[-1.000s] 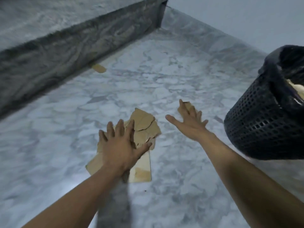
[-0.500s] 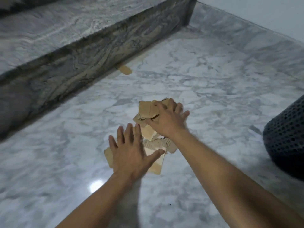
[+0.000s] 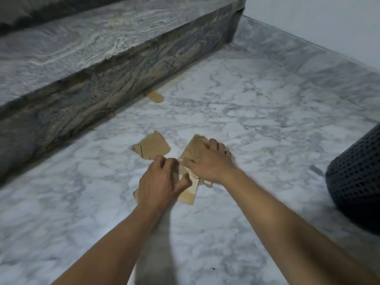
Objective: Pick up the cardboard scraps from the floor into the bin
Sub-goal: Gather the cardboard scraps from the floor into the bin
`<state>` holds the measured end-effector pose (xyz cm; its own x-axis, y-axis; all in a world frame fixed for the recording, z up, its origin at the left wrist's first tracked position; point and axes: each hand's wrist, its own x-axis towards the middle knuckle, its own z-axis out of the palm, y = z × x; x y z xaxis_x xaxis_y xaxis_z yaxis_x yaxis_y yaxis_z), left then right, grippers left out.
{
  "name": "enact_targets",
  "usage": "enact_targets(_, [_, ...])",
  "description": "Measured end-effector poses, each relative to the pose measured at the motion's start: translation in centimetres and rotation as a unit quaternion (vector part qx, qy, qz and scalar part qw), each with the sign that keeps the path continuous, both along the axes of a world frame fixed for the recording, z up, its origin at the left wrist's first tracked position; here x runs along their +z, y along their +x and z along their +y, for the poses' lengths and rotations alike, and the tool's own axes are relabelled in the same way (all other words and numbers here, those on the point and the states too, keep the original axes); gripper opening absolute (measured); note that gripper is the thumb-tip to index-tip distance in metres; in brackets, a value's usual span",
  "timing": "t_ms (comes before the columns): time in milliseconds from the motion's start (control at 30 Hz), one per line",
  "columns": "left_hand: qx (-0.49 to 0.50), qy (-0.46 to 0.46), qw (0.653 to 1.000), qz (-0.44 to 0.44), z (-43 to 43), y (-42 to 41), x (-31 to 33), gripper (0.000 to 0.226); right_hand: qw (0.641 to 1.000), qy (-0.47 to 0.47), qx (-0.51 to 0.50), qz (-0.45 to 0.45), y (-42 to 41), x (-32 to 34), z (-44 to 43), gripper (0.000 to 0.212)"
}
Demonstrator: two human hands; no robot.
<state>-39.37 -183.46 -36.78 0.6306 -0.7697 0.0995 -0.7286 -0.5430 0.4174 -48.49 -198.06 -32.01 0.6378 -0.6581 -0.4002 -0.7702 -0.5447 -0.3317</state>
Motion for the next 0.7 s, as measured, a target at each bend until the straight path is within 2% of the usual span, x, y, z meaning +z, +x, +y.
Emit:
enact_targets(67, [0.032, -0.02, 0.999, -0.008, 0.2, 0.9, 0.1, 0.046, 0.994, -0.11, -0.002, -0.005, -0.6, -2.0, 1.4, 0.094])
enact_targets(133, [0.086, -0.044, 0.995, -0.028, 0.1, 2.2, 0.0, 0.044, 0.984, -0.171, -0.039, -0.024, -0.6, -3.2, 2.1, 0.107])
enact_targets(200, [0.11, -0.023, 0.993, -0.044, -0.5, 3.9, -0.2, 0.063, 0.982, -0.156, -0.099, -0.031, -0.1, -3.5, 2.4, 0.122])
enact_targets(267, [0.086, 0.066, 0.994, -0.015, -1.5, 5.4, -0.5, 0.089, 0.981, -0.116, -0.155, -0.031, 0.5, -3.5, 2.3, 0.134])
enact_targets(333, [0.043, 0.125, 0.991, -0.029, -2.6, 6.5, -0.9, 0.095, 0.975, -0.108, -0.191, -0.035, 1.0, -3.3, 1.9, 0.131])
enact_targets(367, [0.03, 0.122, 0.991, -0.047, -3.1, 7.0, -0.8, 0.093, 0.972, -0.116, -0.202, -0.037, 1.1, -3.3, 1.8, 0.124])
enact_targets(467, [0.003, 0.054, 0.996, -0.07, -5.0, 8.6, -0.1, 0.085, 0.961, -0.163, -0.218, -0.047, 0.9, -4.0, 1.9, 0.104])
enact_targets(533, [-0.048, 0.031, 0.996, -0.071, -6.8, 9.9, -0.1, 0.084, 0.95, -0.209, -0.219, -0.075, 0.8, -4.7, 1.7, 0.099])
enact_targets(600, [-0.079, 0.041, 0.994, -0.058, -9.2, 11.4, -0.2, 0.096, 0.938, -0.249, -0.215, -0.106, 0.9, -5.3, 0.9, 0.097])
enact_targets(700, [-0.085, 0.11, 0.99, -0.031, -12.9, 14.4, -0.1, 0.132, 0.948, -0.222, -0.209, -0.088, 1.4, -4.8, -1.4, 0.104])
